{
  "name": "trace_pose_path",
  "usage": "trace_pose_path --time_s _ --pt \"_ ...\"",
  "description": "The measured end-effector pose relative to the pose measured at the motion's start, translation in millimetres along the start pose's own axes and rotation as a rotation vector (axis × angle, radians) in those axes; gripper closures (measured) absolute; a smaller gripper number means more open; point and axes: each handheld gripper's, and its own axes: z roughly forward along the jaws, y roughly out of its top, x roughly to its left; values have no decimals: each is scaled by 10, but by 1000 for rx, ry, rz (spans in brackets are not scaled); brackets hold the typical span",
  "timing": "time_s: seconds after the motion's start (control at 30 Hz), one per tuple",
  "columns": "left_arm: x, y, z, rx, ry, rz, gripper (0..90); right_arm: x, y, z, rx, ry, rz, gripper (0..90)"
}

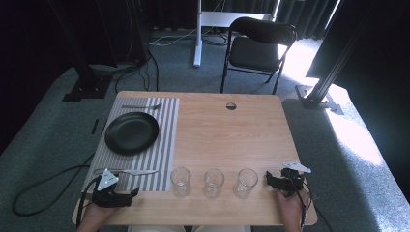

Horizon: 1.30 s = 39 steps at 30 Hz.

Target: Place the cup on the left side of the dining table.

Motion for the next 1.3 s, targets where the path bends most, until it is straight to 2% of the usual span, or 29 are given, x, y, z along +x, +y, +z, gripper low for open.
trace_pose_path --time_s 0.13,0.17,0.3,0.33,0.5,0.53,1.0,1.07,1.3 --pt "-47 22 7 -4 -8 11 17 0 0 0 0 0 0 115" --pt "-116 58 19 -4 -35 33 17 0 0 0 0 0 0 115" --pt "-200 79 32 -6 -60 61 17 2 0 -1 0 0 0 118" --pt "-217 85 32 -5 -78 64 17 1 0 -1 0 0 -1 118" --pt "-290 121 32 -19 -105 74 17 1 0 -1 0 1 0 118" --pt "-331 151 33 -24 -123 79 17 2 0 -1 0 1 0 118" --pt "-603 284 122 -30 -196 149 30 1 0 -1 0 1 -1 118" --pt "-631 298 136 -30 -214 155 30 1 0 -1 0 1 0 118" --pt "-710 334 175 -25 -239 171 30 1 0 -1 0 1 0 118"
